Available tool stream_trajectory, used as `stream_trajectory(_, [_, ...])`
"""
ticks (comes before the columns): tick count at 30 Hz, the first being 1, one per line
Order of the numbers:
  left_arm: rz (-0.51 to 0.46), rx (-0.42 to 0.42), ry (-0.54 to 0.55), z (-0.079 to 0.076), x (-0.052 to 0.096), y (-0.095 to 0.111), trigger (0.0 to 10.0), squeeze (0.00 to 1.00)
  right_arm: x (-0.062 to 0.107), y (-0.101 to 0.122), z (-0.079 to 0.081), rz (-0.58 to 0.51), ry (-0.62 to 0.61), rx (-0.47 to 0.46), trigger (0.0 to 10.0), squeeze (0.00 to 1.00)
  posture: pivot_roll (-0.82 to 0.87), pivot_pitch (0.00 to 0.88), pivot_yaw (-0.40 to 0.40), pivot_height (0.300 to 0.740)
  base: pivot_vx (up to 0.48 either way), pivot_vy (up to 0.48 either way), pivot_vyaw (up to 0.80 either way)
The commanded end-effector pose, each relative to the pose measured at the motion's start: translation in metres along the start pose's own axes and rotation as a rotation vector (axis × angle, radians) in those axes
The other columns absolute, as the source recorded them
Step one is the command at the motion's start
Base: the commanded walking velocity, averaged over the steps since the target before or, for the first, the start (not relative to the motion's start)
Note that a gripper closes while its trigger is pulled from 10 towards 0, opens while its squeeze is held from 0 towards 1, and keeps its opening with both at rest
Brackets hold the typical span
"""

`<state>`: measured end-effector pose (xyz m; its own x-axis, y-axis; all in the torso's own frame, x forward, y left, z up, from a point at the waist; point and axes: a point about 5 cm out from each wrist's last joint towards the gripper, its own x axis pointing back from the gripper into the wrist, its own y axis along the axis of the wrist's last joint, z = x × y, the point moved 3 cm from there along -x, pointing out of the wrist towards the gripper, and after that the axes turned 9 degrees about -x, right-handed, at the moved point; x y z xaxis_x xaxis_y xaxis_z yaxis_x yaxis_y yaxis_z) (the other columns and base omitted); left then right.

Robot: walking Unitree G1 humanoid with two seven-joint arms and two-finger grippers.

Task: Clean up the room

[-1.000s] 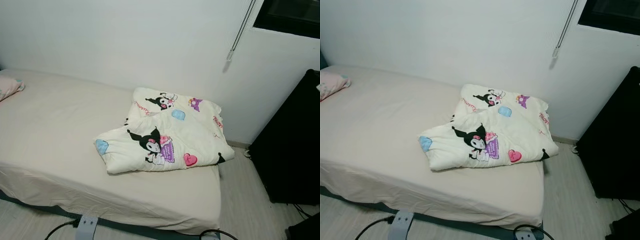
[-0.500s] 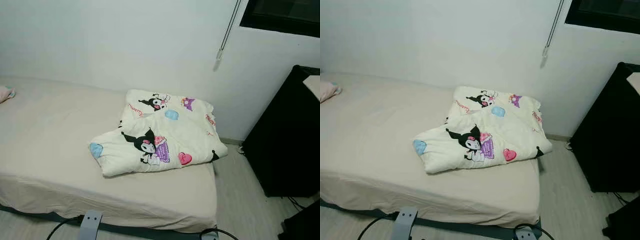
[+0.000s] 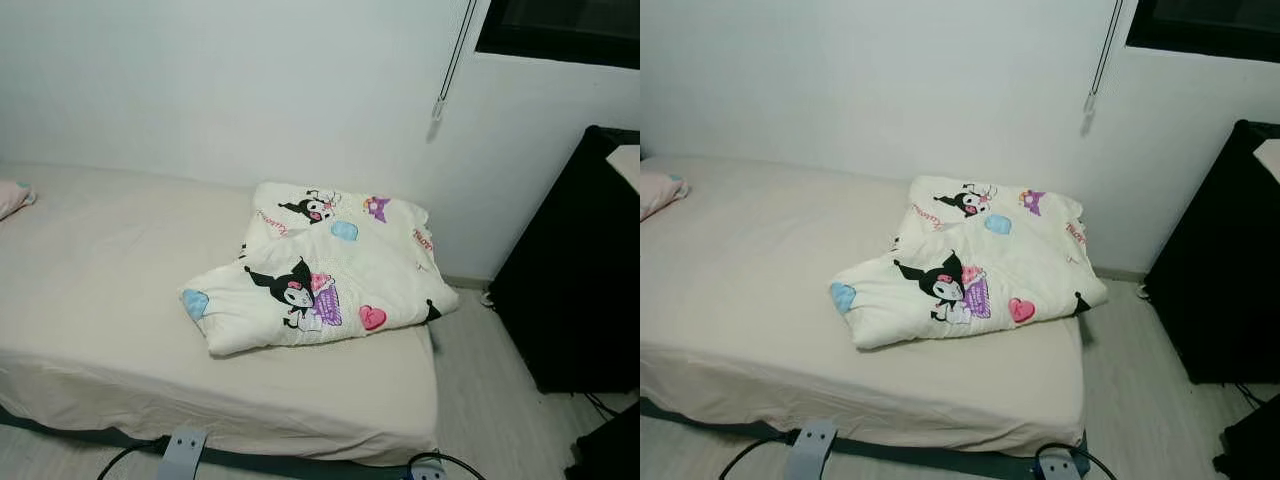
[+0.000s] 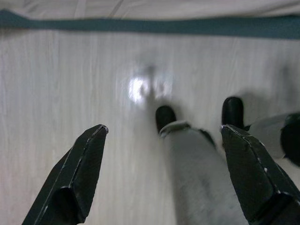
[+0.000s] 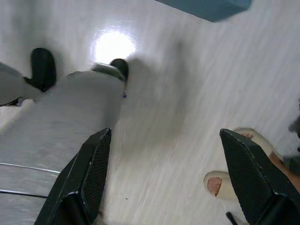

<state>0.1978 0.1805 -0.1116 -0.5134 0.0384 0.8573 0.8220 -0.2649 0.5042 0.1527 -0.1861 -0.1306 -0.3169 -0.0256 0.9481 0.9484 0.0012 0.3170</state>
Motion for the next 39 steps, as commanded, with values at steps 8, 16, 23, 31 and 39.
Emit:
stream_trajectory(8, [0.033,-0.030,-0.018,-0.003,0.001,-0.009,10.0,0.00,0.000,-0.002,0.008,0.001,0.056,0.015,10.0,0.00,0.05,0.000,-0.033,0.740,0.000,-0.297,0.00])
stream_trajectory(16, [0.052,-0.030,-0.014,-0.001,0.002,-0.017,10.0,0.00,-0.001,-0.009,0.009,0.016,0.052,0.005,10.0,0.00,0.04,0.000,-0.026,0.740,0.000,-0.318,0.18])
stream_trajectory(23, [0.061,-0.026,-0.023,-0.003,0.003,-0.021,10.0,0.00,-0.001,-0.010,0.004,0.007,0.011,0.002,10.0,0.00,0.04,0.000,-0.023,0.740,0.000,-0.369,0.07])
stream_trajectory(31, [0.061,-0.029,-0.029,-0.004,0.003,-0.022,10.0,0.00,0.000,-0.015,0.005,0.022,0.027,-0.009,10.0,0.00,0.03,0.000,-0.023,0.740,0.000,-0.400,0.00])
stream_trajectory(39, [0.068,-0.035,-0.037,-0.006,0.003,-0.024,10.0,0.00,0.000,-0.021,0.004,0.044,0.039,0.018,10.0,0.00,0.02,0.000,-0.018,0.740,0.000,-0.402,0.73])
